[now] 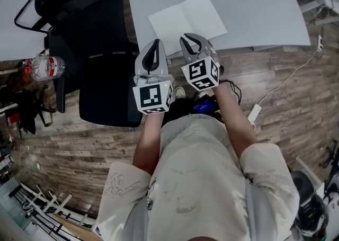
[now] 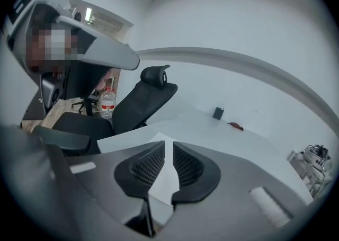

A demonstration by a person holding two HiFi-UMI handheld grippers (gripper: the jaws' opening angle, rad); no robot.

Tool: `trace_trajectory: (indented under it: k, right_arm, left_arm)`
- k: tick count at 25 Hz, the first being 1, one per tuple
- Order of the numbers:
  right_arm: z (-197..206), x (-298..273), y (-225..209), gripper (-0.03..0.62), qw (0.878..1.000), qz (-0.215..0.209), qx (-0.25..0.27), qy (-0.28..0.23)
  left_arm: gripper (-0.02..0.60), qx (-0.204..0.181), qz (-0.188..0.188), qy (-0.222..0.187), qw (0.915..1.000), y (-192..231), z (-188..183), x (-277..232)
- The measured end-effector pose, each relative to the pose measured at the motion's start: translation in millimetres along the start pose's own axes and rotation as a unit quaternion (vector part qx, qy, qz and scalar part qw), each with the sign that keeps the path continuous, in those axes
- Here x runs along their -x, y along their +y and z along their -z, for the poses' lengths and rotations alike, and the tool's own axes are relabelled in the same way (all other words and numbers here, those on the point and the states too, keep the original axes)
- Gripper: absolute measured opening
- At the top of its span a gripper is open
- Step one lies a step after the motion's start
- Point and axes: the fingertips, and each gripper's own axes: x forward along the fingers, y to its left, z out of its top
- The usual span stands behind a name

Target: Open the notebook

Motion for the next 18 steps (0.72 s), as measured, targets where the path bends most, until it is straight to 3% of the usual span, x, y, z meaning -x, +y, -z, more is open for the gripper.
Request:
trace_trajectory:
  k: [18]
  right_arm:
    - [8.9, 78.9, -103.2, 0.006, 0.997, 0.06, -0.033, -0.034]
  left_arm:
    - [0.015, -0.014, 0.044, -0.002, 0.9989, -94.9, -20.3, -37.2]
